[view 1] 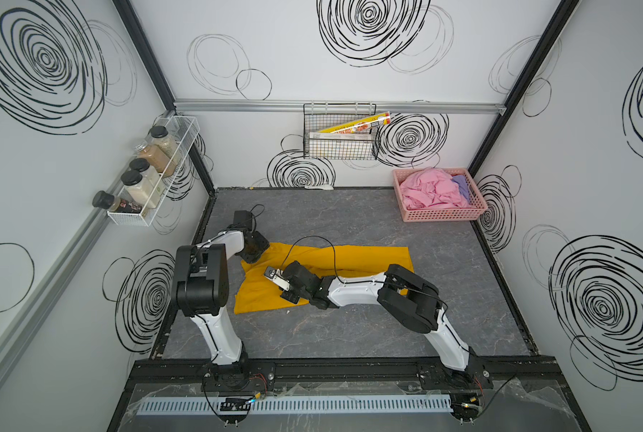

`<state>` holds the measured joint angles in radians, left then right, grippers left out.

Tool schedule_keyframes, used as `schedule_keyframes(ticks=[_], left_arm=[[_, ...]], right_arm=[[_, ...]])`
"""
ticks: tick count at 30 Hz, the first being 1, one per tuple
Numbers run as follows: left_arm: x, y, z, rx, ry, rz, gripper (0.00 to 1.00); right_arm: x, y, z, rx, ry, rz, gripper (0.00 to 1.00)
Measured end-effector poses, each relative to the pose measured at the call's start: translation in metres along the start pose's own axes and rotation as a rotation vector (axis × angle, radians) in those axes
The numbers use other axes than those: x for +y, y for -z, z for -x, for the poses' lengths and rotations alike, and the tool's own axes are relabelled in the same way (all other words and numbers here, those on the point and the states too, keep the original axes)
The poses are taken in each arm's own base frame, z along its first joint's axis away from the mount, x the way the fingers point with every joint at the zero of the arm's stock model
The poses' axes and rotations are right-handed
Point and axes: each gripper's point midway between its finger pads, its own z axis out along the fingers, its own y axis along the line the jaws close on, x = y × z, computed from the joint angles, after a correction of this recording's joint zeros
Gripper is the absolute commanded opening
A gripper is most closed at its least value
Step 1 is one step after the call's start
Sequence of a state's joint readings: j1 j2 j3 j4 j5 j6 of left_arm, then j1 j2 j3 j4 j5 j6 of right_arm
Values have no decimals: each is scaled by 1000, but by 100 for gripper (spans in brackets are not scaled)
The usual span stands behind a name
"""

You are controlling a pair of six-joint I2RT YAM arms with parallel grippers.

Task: Fold and stack t-shirts
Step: Smooth out the T-shirt at the center of the board.

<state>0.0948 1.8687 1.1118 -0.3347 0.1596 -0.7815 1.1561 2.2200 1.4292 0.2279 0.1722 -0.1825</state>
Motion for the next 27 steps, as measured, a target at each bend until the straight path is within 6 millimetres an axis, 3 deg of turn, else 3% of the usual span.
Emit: schedule_keyframes(ticks=[3,15,27], left_arm=[[0,0,0,1,1,0,44],[0,0,-1,7,3,-6,43],[3,1,-4,12,5,-3,42]], right_arm=[[1,-3,-1,4,-6,4,20],[6,-12,-10,28,-19,16,1],[4,-5,-15,61,-14,13,0]])
